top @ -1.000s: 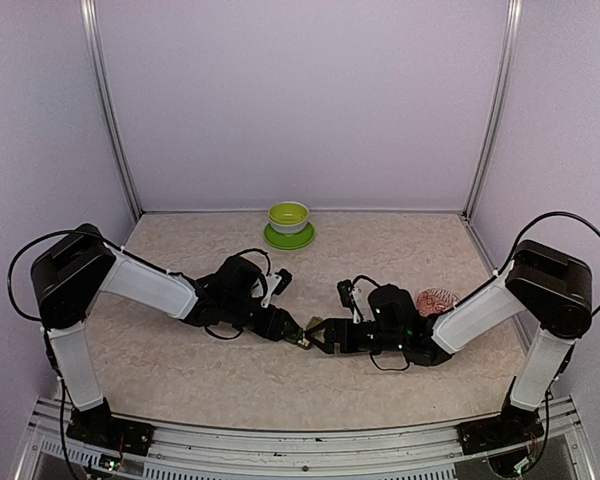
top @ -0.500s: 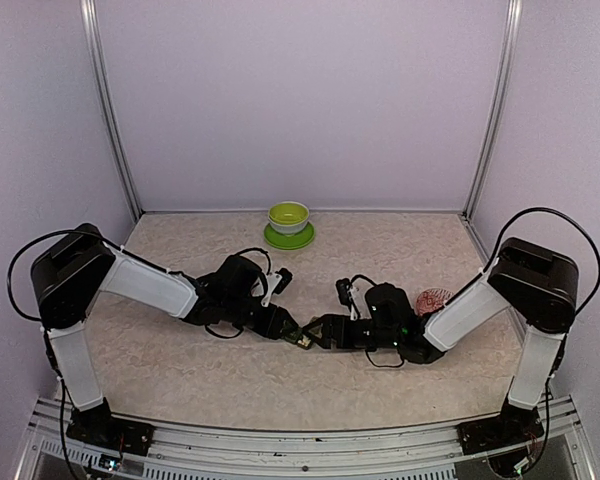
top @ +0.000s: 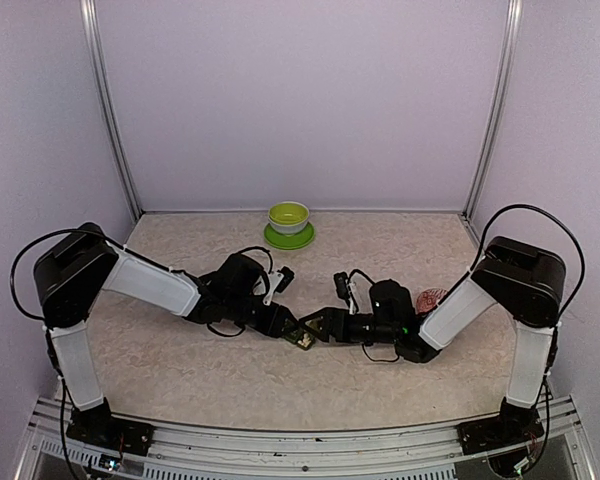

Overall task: Sort the pills into containers
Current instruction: Hold the pill container at the center of the board, then close the lid of the pill container on the pill container.

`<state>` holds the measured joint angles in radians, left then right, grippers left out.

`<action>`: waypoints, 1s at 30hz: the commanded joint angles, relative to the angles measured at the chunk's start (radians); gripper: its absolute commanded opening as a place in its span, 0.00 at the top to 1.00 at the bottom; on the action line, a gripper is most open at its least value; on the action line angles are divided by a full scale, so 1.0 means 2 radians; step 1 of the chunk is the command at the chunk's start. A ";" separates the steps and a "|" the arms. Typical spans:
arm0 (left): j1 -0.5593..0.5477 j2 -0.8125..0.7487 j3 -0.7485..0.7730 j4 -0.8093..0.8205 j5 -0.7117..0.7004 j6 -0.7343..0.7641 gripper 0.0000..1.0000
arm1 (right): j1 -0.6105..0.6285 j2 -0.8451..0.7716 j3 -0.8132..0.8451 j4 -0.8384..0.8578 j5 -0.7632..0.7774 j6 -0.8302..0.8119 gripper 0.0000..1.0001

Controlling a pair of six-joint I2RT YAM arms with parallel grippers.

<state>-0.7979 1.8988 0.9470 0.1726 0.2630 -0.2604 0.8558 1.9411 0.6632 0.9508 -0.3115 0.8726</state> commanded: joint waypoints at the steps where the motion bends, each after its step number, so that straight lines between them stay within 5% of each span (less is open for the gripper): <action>1: -0.001 0.031 -0.005 -0.064 -0.005 0.015 0.53 | -0.004 0.000 0.002 0.040 -0.031 -0.016 0.13; 10: -0.001 0.030 -0.005 -0.065 -0.009 0.015 0.53 | -0.004 -0.023 0.000 0.030 -0.054 -0.038 0.15; 17: 0.008 -0.006 -0.028 -0.040 -0.011 0.010 0.42 | -0.004 -0.043 0.001 -0.007 -0.049 -0.057 0.14; 30: 0.018 -0.003 -0.024 -0.060 0.003 0.017 0.47 | -0.003 -0.048 0.002 -0.011 -0.065 -0.055 0.17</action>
<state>-0.7700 1.8736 0.9169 0.1616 0.2874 -0.2550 0.8543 1.8706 0.6628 0.9272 -0.4152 0.7704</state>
